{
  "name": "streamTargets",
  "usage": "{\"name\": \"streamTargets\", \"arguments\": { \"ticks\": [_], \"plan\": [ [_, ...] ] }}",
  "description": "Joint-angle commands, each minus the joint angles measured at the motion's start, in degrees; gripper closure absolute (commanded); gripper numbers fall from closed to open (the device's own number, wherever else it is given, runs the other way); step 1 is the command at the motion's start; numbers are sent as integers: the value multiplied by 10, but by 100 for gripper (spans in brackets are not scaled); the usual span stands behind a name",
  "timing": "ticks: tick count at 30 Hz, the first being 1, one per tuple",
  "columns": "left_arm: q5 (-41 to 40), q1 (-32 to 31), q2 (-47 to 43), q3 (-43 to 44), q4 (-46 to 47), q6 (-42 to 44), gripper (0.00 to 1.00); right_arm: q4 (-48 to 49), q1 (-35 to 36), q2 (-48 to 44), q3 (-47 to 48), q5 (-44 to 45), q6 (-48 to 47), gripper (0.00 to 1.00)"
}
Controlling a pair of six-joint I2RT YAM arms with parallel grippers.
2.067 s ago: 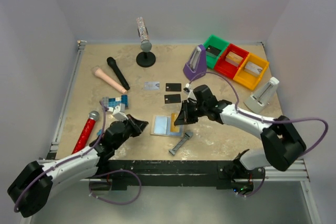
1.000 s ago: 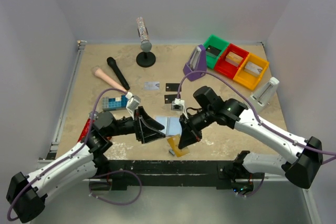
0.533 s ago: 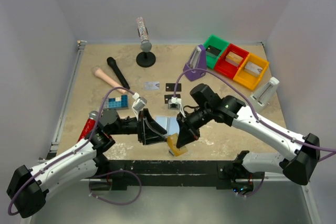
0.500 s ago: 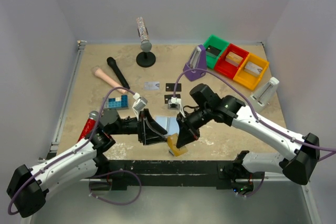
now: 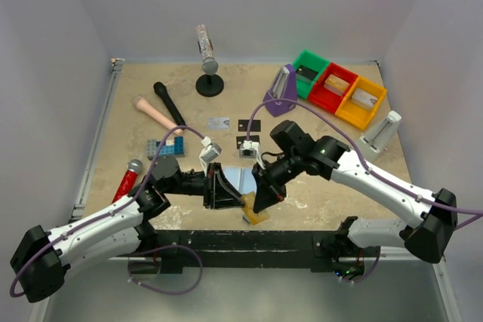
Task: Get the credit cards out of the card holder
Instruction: Place the credit card at the center of the board.
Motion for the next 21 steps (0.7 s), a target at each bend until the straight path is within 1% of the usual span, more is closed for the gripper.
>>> {"name": "streamTargets", "arguments": {
  "ticks": [1,3,4,5,8,9,11,13,15,17,19,21],
  "plan": [
    [6,-10,5,23,32,6,80,-7,5,3,27,7,-11,100],
    [8,-11,9,22,32,8,95,-8,5,3,27,10,-12,100],
    [8,-11,9,22,34,9,100,-8,5,3,27,11,-12,100],
    [7,-11,8,20,33,10,100,-9,5,2,27,14,-11,95],
    [-6,-11,-7,11,36,16,100,-6,4,-10,26,19,-1,63],
    [-17,-12,-18,7,34,21,100,-2,2,-18,27,35,14,54],
    [-52,-9,-42,-6,27,22,100,14,-18,-40,27,51,43,44],
    [-105,-3,-74,-25,22,16,100,57,-54,-85,11,60,91,39],
    [-173,7,-116,-52,19,-1,100,120,-95,-144,-23,67,150,38],
    [-267,13,-167,-86,18,-25,100,197,-126,-201,-72,88,195,35],
    [-342,12,-212,-122,42,-63,100,264,-132,-241,-114,111,225,32],
    [-392,13,-244,-164,111,-104,100,294,-133,-250,-140,118,253,31]
  ]
}}
